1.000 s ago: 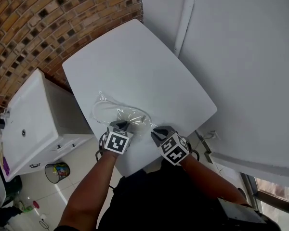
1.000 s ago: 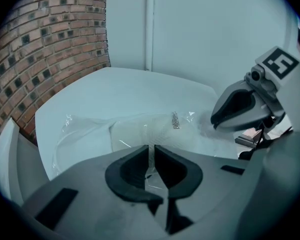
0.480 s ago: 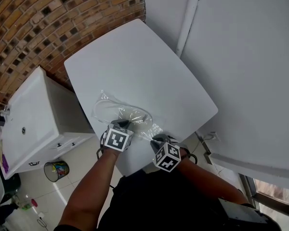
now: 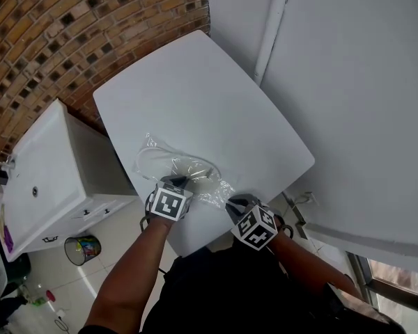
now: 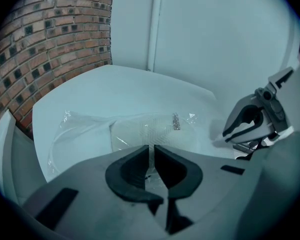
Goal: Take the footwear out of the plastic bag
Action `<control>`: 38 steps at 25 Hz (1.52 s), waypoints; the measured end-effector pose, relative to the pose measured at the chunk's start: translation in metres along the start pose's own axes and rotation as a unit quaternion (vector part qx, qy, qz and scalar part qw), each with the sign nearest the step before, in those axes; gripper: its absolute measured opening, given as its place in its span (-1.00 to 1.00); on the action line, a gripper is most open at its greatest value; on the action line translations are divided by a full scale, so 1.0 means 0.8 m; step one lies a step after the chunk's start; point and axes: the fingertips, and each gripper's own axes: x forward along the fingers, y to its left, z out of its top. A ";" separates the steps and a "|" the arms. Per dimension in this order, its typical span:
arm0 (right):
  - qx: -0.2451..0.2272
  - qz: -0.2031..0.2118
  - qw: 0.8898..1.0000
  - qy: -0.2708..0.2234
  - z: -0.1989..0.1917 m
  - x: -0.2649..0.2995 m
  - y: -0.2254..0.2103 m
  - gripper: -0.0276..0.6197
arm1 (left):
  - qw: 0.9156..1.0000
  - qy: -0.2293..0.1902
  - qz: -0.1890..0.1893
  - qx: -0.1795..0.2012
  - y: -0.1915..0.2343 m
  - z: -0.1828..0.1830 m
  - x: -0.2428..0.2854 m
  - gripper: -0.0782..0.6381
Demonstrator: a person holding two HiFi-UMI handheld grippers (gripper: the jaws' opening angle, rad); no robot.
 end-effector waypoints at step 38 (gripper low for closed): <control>-0.104 0.016 0.994 0.032 0.022 0.051 -0.057 -0.29 | 1.000 -0.002 0.016 0.012 0.009 0.009 -0.010 -0.70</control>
